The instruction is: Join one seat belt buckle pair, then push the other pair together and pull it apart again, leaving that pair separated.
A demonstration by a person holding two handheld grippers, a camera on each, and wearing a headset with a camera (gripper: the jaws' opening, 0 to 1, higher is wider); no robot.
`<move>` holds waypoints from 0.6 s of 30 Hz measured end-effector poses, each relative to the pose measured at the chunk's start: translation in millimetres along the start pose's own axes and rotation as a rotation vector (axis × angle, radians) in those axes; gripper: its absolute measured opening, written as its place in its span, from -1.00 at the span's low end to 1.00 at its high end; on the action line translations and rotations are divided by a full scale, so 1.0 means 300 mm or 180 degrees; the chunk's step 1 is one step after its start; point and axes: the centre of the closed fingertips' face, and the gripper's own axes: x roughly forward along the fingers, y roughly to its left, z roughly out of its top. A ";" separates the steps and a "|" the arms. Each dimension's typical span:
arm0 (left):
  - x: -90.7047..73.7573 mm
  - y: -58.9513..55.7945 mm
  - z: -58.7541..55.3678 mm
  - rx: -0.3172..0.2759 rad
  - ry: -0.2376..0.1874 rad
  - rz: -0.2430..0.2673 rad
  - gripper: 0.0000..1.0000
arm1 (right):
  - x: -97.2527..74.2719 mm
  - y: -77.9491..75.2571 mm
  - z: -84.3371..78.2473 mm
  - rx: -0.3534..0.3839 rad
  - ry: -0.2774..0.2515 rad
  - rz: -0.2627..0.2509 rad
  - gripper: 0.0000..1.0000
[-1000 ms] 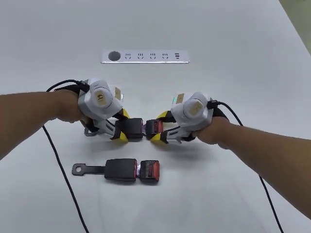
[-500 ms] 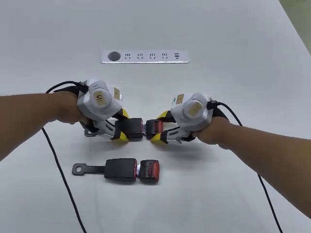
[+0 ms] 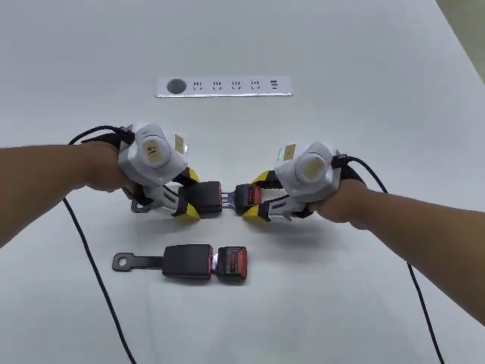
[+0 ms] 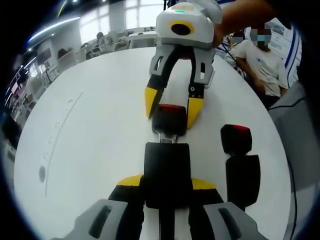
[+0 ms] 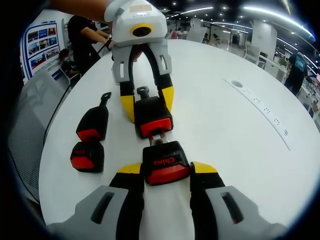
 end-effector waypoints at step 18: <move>0.005 0.009 -0.016 0.0120 0.0045 -0.0090 -0.32 | -0.079 -0.023 -0.086 -0.0017 0.0004 -0.0005 -0.32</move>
